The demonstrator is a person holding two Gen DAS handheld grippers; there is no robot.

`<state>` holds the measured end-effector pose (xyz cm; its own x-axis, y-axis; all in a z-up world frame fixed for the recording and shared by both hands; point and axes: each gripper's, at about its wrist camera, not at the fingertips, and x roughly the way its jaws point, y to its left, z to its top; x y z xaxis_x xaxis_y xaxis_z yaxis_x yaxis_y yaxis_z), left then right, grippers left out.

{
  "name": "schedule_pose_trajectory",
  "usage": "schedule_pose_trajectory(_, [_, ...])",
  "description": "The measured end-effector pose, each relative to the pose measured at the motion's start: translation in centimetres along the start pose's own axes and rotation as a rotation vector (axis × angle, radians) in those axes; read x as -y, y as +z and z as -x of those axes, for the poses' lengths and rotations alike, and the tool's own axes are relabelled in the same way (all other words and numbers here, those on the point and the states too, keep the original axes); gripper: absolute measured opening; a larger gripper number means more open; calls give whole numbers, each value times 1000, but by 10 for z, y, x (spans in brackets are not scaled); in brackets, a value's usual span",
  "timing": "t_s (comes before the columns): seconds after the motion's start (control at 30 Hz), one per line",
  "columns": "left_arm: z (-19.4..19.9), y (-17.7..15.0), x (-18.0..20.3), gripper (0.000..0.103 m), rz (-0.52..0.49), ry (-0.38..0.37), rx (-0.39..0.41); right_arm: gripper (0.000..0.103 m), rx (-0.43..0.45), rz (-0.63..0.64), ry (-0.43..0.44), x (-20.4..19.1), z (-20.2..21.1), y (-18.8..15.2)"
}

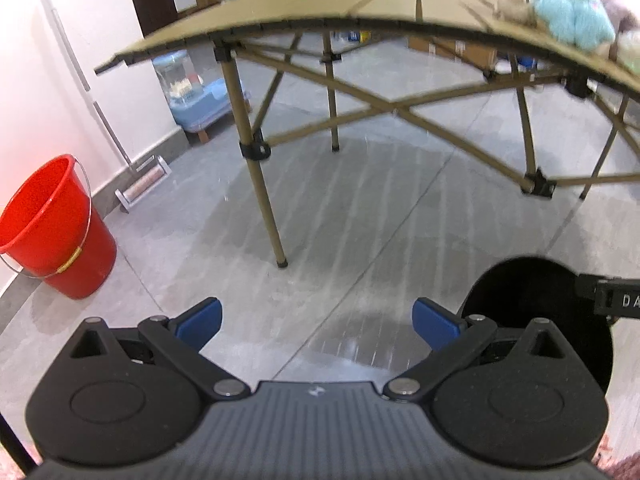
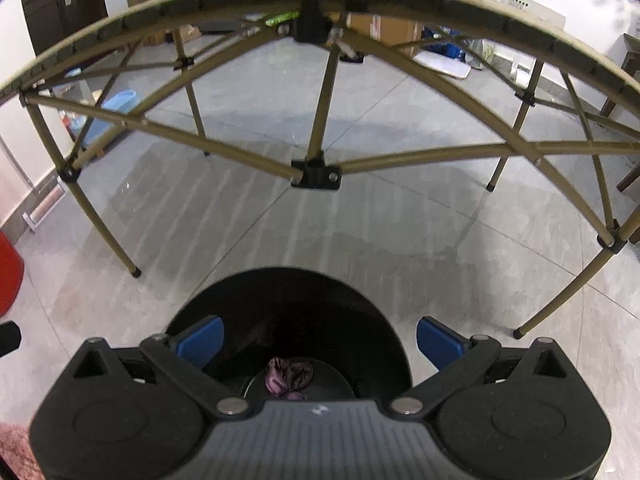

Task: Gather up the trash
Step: 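Move both tools up to the table toward the plush toys and plastic bag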

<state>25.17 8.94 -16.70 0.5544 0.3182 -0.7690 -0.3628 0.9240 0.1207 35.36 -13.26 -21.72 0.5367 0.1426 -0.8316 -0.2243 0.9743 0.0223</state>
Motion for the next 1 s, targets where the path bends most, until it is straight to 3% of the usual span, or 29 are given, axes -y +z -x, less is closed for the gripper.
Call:
schedule_pose_trajectory(0.2, [18,9,-3,103,43,-23,68,103,81,9,-7,5,22,6])
schedule_pose_trajectory(0.47, [51,21,4,103,57,-63,194,103,254,56,-15,11,66,7])
schedule_pose_trajectory(0.67, [70,36,15,103,56,-93,284,103,364,28,5,25,99,12])
schedule_pose_trajectory(1.0, [87,73,38,103,61,-139,370,103,590,-27,-24,52,141,28])
